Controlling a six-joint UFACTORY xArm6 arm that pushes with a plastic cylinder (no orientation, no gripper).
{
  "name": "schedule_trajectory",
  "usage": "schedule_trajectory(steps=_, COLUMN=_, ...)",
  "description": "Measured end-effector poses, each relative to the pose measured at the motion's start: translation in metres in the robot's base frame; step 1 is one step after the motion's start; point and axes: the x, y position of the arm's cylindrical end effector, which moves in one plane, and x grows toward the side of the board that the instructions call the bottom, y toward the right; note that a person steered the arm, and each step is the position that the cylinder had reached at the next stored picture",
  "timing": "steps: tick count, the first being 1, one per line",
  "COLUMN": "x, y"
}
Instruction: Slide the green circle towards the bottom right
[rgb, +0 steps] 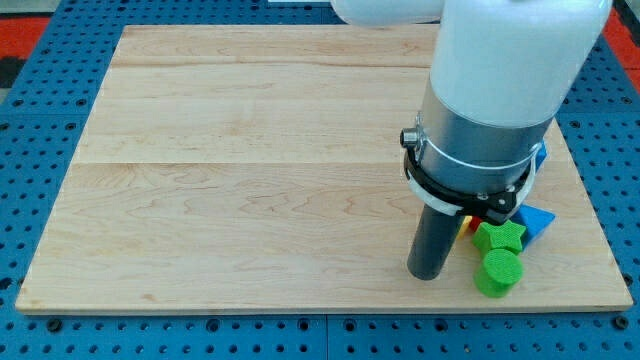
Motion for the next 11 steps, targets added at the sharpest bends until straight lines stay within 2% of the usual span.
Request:
schedule_trajectory(steps=4, x=0.020, y=0.022)
schedule_trajectory(steps=7, x=0.020, y=0.073)
schedule_trajectory(steps=11, x=0.018, y=0.089)
